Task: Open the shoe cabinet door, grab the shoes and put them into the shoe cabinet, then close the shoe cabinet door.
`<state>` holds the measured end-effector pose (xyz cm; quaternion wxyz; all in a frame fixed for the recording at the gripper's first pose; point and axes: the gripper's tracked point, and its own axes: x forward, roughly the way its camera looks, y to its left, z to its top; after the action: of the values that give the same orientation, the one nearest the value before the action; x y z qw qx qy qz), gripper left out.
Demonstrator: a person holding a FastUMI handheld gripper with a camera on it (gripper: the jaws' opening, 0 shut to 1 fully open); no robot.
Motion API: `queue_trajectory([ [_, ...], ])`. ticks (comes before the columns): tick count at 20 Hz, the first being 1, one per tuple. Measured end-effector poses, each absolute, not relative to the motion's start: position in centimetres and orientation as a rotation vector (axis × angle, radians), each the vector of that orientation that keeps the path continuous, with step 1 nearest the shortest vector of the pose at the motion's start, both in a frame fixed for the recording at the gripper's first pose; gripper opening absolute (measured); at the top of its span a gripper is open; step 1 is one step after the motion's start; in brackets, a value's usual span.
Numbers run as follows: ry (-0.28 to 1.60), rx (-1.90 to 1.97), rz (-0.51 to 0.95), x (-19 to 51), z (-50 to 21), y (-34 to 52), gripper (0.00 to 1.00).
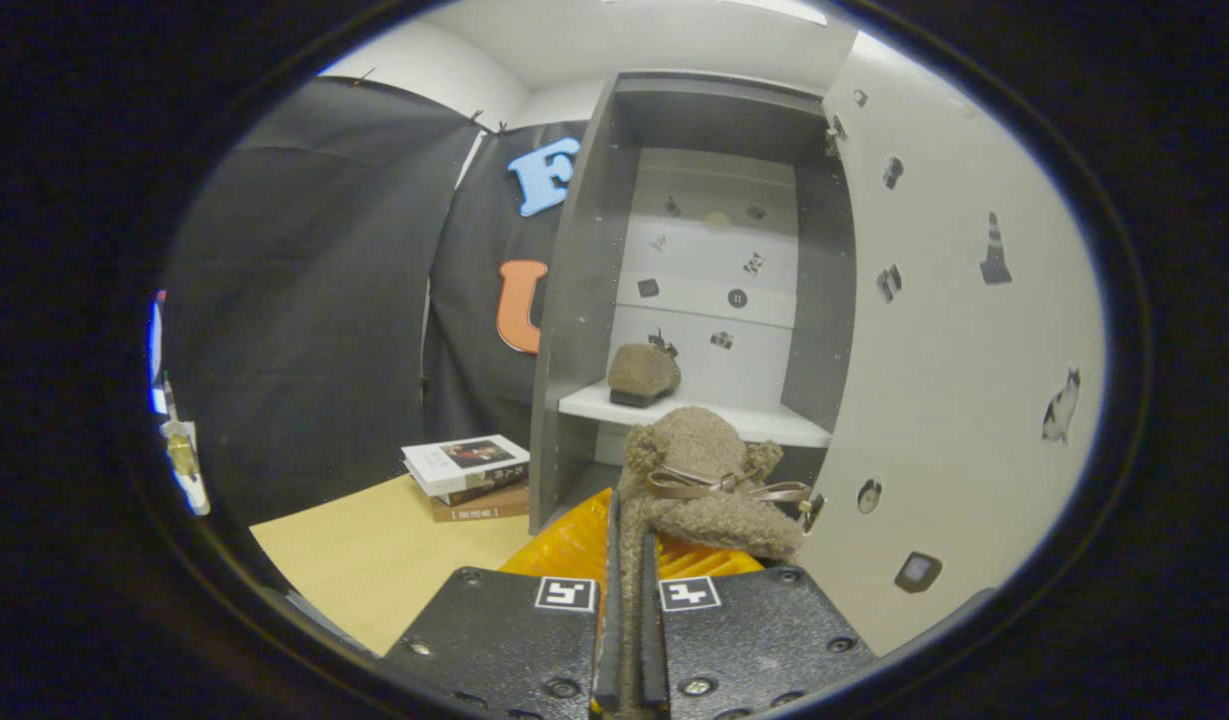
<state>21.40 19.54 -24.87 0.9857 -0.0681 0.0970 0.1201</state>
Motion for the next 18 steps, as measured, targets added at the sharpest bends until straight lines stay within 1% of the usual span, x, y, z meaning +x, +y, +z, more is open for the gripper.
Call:
queue_trajectory([
  [5,0.119,-0.104,0.243,23.7,-16.3,18.6,0.10],
  [10,0.168,0.003,0.259,28.0,-10.8,18.0,0.10],
  [14,0.201,0.004,0.224,34.5,-9.2,16.9,0.10],
  [18,0.222,-0.054,0.145,40.8,-10.4,15.4,0.11],
])
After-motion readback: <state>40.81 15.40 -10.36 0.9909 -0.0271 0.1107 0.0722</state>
